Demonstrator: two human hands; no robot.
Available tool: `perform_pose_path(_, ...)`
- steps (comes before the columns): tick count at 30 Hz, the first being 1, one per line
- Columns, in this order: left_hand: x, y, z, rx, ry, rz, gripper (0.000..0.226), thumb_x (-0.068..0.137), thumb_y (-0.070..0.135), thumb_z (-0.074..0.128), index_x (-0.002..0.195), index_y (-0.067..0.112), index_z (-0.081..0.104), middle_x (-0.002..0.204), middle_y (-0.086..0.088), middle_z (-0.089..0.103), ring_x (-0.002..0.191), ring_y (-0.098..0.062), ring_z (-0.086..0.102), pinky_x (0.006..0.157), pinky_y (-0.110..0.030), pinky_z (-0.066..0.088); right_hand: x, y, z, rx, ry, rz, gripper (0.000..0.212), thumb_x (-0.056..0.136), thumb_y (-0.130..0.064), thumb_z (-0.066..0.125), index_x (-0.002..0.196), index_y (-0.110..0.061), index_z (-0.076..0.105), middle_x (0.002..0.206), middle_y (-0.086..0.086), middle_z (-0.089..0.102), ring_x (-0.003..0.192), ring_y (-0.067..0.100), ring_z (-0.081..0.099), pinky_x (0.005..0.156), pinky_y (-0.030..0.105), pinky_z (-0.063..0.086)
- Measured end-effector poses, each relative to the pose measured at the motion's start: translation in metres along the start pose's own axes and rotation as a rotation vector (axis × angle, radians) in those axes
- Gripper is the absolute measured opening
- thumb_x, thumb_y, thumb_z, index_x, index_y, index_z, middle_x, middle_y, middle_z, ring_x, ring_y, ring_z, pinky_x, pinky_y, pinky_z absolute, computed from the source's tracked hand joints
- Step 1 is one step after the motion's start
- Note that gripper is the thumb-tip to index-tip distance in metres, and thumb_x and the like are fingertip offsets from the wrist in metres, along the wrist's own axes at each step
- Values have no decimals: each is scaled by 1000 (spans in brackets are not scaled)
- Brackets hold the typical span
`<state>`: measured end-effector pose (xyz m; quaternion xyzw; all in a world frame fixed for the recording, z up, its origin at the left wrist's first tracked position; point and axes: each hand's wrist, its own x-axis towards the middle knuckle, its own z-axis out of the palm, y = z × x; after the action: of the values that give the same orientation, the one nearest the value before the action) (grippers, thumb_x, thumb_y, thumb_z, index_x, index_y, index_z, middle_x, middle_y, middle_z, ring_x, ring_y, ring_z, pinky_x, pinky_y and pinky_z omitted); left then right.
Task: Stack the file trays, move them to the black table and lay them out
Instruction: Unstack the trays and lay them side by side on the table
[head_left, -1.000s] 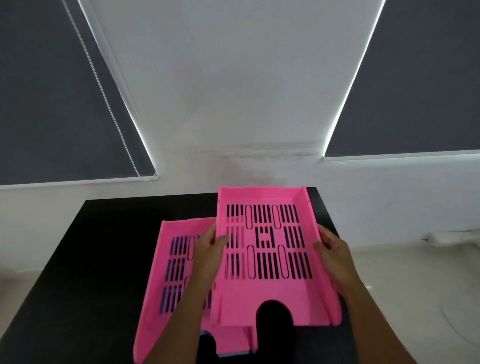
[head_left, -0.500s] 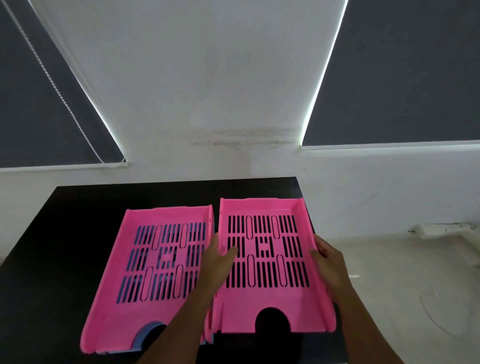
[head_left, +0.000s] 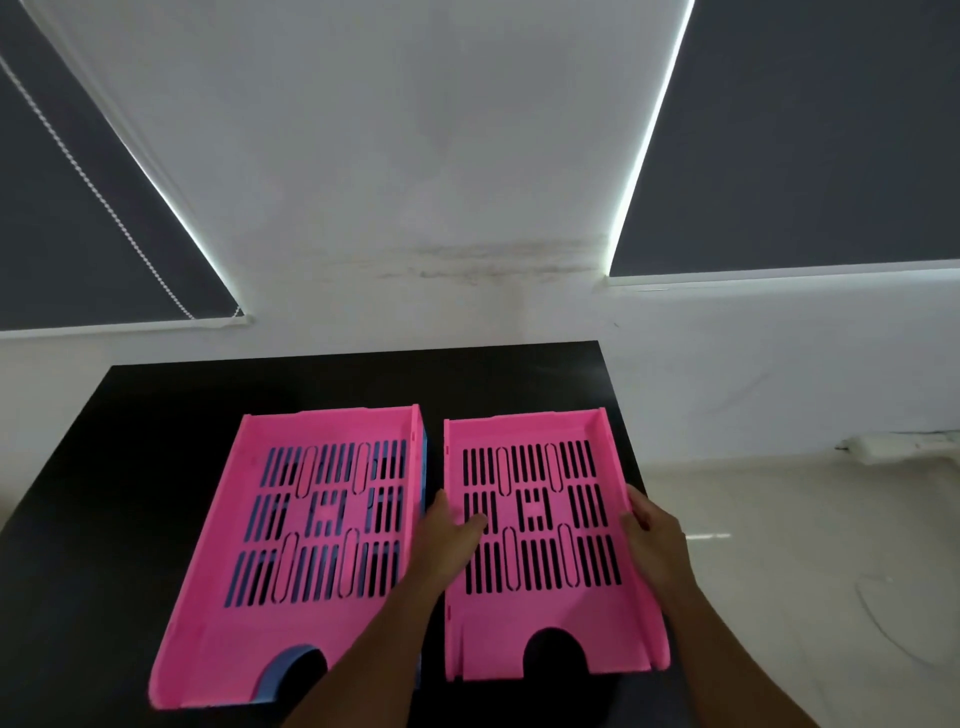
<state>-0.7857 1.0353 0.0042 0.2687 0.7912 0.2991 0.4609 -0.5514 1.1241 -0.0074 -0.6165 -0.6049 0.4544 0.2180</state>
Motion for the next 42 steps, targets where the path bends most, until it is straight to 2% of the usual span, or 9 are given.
perform_pose_path(6,11,-1,-1,-12,4,36,74,90,28,62,154,24,25,154,-5,43,138,-23,46,110,-52,43,5,0,10,-13,29,39,25,101,-13,45,113,-22,65,89,0,73,74,9,70,58,14,49)
perform_pose_path(10,11,12,-7,-56,40,126,46,92,10,60,129,36,49,130,4,63,119,-11,60,86,-29,57,10,-11,16,-33,167,49,19,97,-12,45,97,-13,64,86,6,71,73,20,69,63,28,58)
perform_pose_path(14,12,23,-24,-101,66,205,49,96,13,56,143,24,44,126,9,60,92,8,62,64,-9,51,14,-42,22,-11,256,7,25,99,-5,46,113,-7,66,89,1,65,66,-3,56,53,5,39)
perform_pose_path(18,5,29,-54,-130,157,273,55,98,15,55,150,20,37,153,-3,44,135,-14,46,101,-26,37,20,-67,47,30,237,-41,26,101,-12,51,123,-4,63,92,4,66,63,3,57,55,14,43)
perform_pose_path(25,-1,-3,-121,-155,304,295,47,95,10,56,141,18,50,145,-2,52,135,-18,48,113,-40,38,0,-106,111,-2,98,-179,28,100,-13,53,125,-5,64,106,11,71,84,14,61,81,25,51)
perform_pose_path(30,-16,-50,-173,-178,429,244,39,96,10,57,133,22,57,120,8,65,96,5,69,80,-23,59,-30,-114,158,50,-90,-174,39,97,-11,59,135,-4,58,130,13,66,113,20,62,103,31,46)
perform_pose_path(36,-30,-105,-224,-137,568,82,51,97,15,54,146,21,41,129,-10,60,75,-16,72,53,-28,58,-63,-112,192,47,-220,-122,50,97,-13,60,145,-7,47,141,6,57,120,18,58,106,30,42)
perform_pose_path(38,-34,-114,-233,-128,501,3,54,98,13,51,149,16,35,132,-7,57,74,-13,70,52,-26,55,-73,-115,197,40,-244,-147,47,99,-9,56,145,-8,47,126,-4,56,110,9,52,100,24,37)
perform_pose_path(42,-30,-127,-243,-14,300,4,18,100,12,44,101,17,61,101,-13,73,76,-19,74,74,-44,63,-85,-116,208,2,-231,-176,52,101,-12,52,151,-10,37,136,-4,52,123,12,50,105,27,34)
